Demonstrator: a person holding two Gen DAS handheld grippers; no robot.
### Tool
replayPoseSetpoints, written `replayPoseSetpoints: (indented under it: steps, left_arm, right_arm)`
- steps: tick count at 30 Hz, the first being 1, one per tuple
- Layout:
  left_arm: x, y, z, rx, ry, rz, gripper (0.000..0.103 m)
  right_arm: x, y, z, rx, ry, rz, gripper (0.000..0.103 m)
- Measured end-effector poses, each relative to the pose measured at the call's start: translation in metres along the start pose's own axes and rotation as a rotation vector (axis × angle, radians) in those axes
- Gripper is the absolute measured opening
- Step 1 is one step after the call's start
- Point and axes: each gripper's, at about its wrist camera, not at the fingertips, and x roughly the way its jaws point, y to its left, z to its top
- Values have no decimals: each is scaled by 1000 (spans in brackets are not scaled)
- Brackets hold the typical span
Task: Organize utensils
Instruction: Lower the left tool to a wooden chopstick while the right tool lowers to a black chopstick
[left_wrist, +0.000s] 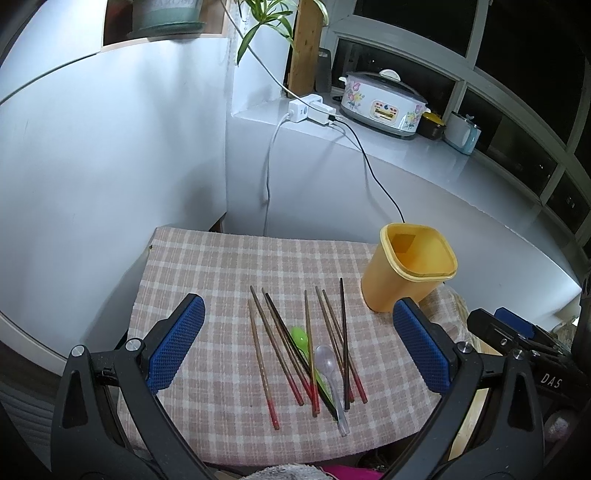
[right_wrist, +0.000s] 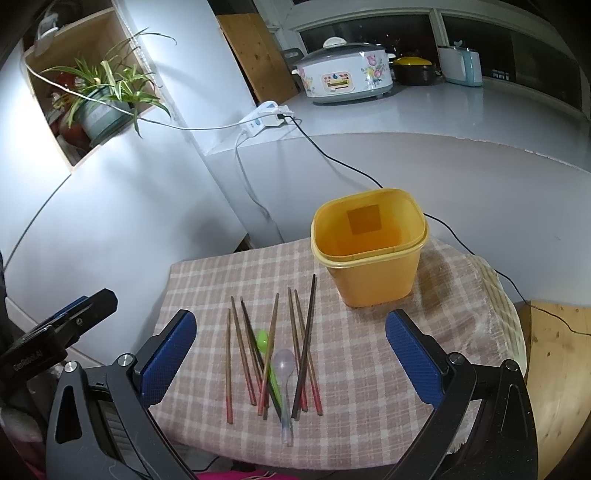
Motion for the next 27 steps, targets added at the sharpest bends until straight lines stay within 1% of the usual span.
replayPoseSetpoints:
  steps: [4,8,13,15,17,19,22,24,25,27]
  left_arm:
    - [2,6,-1,-15,11,0,103]
    - [5,13,-2,-27,24,5,103]
    - [12,27,-6,-53,41,30,103]
    - [16,35,-7,-73,45,45,103]
    - [20,44,-9,-91,49,61,103]
    - [27,53,-11,-104,62,72,103]
    - [38,65,-15,-119,90,77,95]
    - [48,71,-18,-130,119,71,87]
    - [54,75,-20,-138,139,62,80]
    - [64,81,-25,-162,177,43,73]
  right_arm:
    - [4,1,0,-3,8,5,101]
    - [11,1,-1,-6,22,7,99]
    - [23,-3,-3,-15,35,11,96]
    - [29,-4,-4,-24,46,5,94]
    - [36,-5,-5,-34,65,4,87]
    - [44,-9,-6,-38,86,8,83]
    - [59,-16,-8,-38,127,20,74]
    - [70,-22,-9,-29,157,29,70]
    - [75,-25,-10,-24,169,33,68]
    - [88,-29,-12,-12,204,35,60]
